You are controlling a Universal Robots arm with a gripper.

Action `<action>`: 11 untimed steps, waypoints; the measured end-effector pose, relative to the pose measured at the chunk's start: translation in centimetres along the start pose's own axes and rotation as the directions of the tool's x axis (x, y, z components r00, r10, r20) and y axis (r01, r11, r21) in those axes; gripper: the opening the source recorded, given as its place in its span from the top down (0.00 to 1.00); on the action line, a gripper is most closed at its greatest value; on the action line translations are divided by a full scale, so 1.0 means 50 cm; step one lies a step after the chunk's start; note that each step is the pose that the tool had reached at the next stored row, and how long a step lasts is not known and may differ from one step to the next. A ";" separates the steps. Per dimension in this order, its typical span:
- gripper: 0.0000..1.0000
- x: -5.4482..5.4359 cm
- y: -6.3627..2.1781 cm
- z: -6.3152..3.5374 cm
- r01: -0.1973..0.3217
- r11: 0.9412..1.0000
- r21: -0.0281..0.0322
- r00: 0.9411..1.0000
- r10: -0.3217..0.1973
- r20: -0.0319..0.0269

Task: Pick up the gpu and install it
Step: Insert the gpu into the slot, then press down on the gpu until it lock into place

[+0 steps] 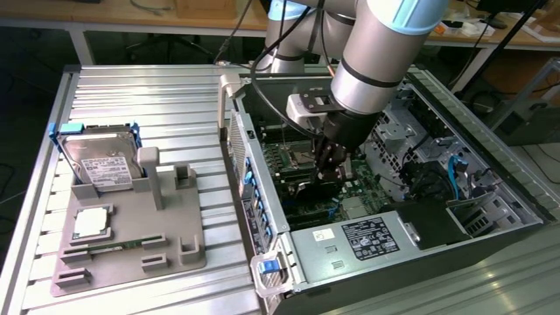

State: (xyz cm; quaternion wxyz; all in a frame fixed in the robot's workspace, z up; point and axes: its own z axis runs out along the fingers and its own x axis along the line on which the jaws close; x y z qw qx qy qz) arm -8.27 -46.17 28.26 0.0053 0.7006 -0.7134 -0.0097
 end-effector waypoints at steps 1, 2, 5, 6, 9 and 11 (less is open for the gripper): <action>0.89 0.000 0.000 0.000 0.000 1.000 0.000 1.000 0.000 0.000; 0.89 0.000 0.000 0.000 0.000 1.000 0.000 1.000 0.000 0.000; 0.89 0.000 0.000 0.000 0.000 1.000 0.000 1.000 0.000 0.000; 0.89 0.000 0.000 0.000 0.000 1.000 0.000 1.000 0.000 0.000; 0.89 0.000 0.000 0.000 0.000 1.000 0.000 1.000 0.000 0.000; 0.89 0.000 0.000 0.000 0.000 1.000 0.000 1.000 0.000 0.000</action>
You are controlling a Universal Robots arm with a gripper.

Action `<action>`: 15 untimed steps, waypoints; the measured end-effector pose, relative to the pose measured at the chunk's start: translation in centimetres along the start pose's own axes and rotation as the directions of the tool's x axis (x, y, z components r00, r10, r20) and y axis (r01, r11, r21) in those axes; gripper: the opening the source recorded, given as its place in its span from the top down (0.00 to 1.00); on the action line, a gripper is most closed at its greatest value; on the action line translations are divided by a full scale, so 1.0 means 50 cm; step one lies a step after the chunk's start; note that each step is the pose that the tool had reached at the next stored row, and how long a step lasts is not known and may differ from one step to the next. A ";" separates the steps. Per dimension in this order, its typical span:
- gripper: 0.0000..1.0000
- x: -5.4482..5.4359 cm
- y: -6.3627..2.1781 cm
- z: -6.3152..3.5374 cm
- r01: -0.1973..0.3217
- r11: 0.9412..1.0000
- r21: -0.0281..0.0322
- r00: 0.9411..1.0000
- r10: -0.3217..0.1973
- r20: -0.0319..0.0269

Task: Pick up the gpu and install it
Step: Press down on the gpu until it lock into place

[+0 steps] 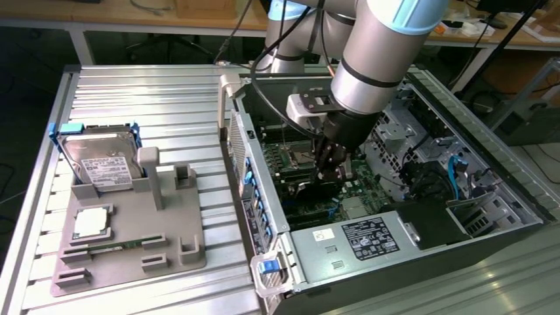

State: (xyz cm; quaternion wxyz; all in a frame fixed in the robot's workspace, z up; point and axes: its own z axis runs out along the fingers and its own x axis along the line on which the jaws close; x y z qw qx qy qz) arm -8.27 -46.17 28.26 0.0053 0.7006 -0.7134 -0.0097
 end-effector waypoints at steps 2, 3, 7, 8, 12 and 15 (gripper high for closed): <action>0.89 0.000 0.000 0.000 0.000 1.000 0.000 1.000 0.000 0.000; 0.89 0.000 0.000 0.000 0.000 1.000 0.000 1.000 0.000 0.000; 0.89 -0.009 0.001 0.009 -0.001 1.000 0.000 1.000 0.001 0.000; 0.89 -0.011 0.001 0.010 -0.001 1.000 0.000 1.000 0.001 0.000; 0.89 -0.012 0.001 0.011 -0.001 1.000 0.000 1.000 0.001 0.000; 0.89 -0.012 0.000 0.026 -0.001 1.000 -0.001 1.000 0.001 -0.002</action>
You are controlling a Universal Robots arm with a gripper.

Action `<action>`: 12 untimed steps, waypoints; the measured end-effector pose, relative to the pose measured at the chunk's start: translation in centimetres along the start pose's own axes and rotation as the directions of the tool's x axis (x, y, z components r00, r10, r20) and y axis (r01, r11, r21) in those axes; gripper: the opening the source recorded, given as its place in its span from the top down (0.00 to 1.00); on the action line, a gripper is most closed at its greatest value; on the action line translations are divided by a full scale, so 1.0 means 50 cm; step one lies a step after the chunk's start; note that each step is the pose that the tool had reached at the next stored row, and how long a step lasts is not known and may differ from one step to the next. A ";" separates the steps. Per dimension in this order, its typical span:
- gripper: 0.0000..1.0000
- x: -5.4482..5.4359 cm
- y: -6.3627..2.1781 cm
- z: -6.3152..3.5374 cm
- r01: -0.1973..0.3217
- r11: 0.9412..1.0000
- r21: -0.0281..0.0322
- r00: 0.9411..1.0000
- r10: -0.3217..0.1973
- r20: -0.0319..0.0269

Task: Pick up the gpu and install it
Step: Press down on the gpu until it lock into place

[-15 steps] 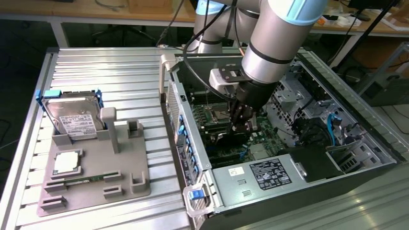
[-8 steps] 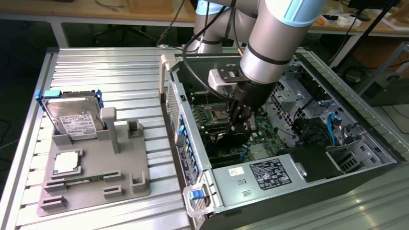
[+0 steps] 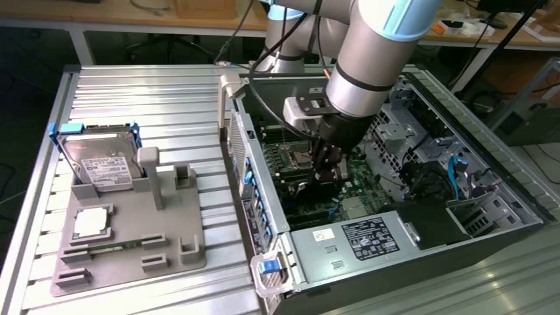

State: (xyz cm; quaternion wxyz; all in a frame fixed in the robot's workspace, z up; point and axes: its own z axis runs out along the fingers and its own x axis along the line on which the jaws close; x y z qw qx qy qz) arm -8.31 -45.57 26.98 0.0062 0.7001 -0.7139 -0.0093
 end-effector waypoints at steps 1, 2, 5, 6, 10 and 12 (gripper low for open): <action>0.89 0.000 0.000 -0.001 0.000 1.000 0.000 1.000 0.000 0.001; 0.89 -0.001 0.000 -0.007 0.000 1.000 0.001 1.000 0.000 0.004; 0.89 0.000 0.002 -0.038 0.000 1.000 0.000 1.000 0.000 0.002; 0.89 0.000 0.005 -0.044 0.000 1.000 0.000 1.000 0.000 0.002; 0.89 0.000 0.034 -0.055 0.000 1.000 0.000 1.000 0.000 0.002; 0.89 0.000 0.049 -0.058 0.000 1.000 0.000 1.000 0.000 0.001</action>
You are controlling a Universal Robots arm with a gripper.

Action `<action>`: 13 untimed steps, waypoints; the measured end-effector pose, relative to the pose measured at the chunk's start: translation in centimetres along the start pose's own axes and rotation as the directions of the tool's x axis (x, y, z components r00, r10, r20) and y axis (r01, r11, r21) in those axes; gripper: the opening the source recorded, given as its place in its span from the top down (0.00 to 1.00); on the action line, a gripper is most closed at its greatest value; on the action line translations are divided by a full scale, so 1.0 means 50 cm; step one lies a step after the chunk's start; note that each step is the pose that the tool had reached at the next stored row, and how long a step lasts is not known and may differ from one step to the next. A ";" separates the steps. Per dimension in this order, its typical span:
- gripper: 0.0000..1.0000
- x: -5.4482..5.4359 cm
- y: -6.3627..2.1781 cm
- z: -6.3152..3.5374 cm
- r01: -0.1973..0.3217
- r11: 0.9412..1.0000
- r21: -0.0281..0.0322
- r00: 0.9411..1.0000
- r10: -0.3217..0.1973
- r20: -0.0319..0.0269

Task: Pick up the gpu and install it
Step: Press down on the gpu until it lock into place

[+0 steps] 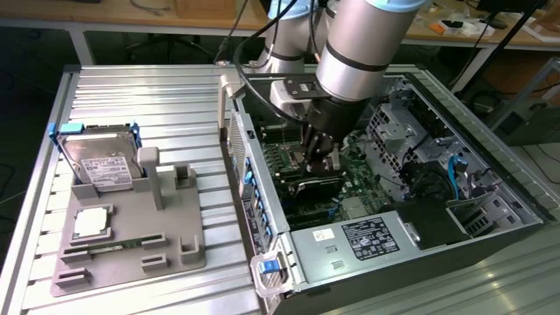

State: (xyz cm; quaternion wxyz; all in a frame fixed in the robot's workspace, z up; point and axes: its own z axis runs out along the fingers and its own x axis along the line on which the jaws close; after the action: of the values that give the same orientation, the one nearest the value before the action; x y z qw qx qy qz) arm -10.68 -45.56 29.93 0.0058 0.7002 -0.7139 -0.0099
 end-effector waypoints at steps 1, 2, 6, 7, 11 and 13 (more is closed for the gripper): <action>0.89 0.000 0.008 -0.001 0.000 1.000 0.000 1.000 0.000 0.000; 0.89 0.000 0.015 -0.001 0.000 1.000 0.000 1.000 0.000 0.000; 0.89 -0.001 0.045 0.000 0.000 1.000 0.000 1.000 0.000 -0.001; 0.89 -0.002 0.053 0.000 0.000 1.000 0.000 1.000 0.000 -0.001; 0.89 -0.004 0.089 0.001 0.000 1.000 0.000 1.000 0.000 -0.002; 0.89 -0.006 0.104 0.001 0.000 1.000 0.000 1.000 0.000 -0.002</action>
State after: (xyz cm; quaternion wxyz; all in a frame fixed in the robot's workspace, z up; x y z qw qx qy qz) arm -15.87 -45.16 30.00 0.0065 0.7001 -0.7139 -0.0091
